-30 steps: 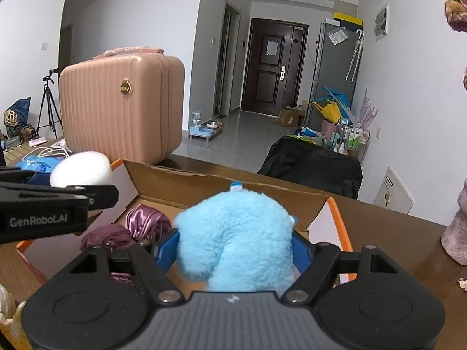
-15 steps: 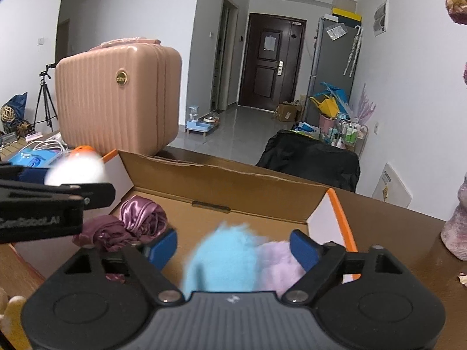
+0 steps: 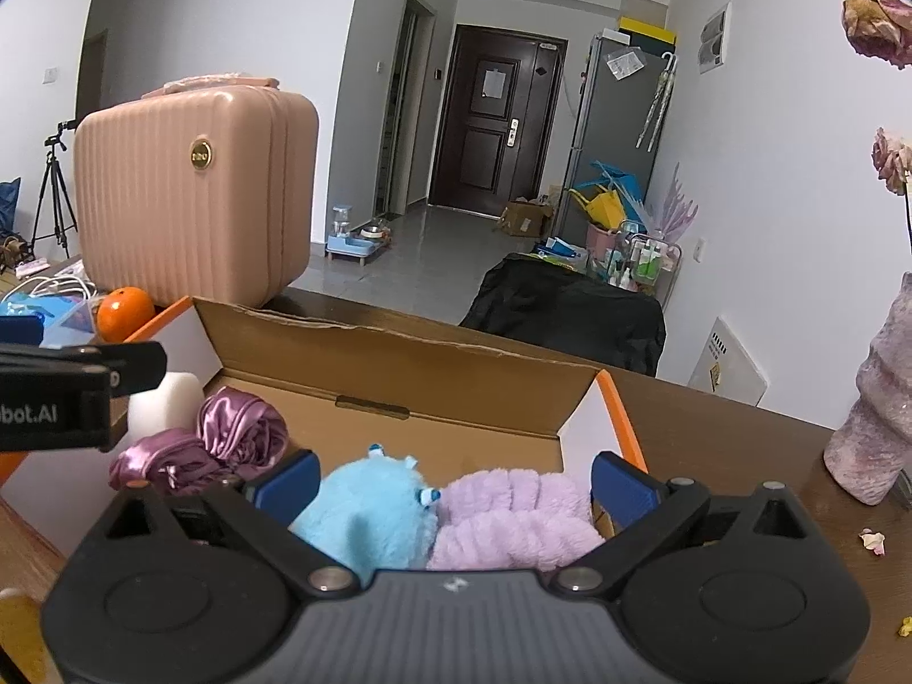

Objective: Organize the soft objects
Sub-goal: 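Withdraw both open tools from the box back toward the remaining items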

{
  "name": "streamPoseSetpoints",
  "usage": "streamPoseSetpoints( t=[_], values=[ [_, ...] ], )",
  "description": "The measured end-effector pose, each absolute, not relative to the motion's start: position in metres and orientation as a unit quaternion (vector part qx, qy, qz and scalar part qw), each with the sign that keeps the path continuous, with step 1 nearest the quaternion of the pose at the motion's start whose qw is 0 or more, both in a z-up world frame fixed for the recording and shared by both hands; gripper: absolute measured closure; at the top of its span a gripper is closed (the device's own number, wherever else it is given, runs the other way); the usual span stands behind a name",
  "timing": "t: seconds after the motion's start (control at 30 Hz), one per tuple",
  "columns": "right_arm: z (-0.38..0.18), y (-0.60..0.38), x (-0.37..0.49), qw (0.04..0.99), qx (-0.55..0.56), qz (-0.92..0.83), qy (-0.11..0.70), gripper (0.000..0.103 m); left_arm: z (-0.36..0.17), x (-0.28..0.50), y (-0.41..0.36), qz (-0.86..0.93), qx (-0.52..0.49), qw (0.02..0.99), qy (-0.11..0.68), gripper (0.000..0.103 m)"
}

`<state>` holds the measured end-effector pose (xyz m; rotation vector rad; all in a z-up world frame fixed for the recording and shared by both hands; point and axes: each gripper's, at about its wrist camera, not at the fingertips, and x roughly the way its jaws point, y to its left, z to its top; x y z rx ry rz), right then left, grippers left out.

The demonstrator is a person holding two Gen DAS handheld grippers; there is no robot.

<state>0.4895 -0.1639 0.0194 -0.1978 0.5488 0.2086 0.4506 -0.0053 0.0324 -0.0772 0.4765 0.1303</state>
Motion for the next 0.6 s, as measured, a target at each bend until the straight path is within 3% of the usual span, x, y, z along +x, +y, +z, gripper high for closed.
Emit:
streamPoseSetpoints(
  t=[0.6],
  values=[
    [0.031, -0.18, 0.446, 0.965, -0.093, 0.11, 0.221, 0.001, 0.041, 0.422, -0.001, 0.054, -0.043, 0.976, 0.205, 0.0]
  ],
)
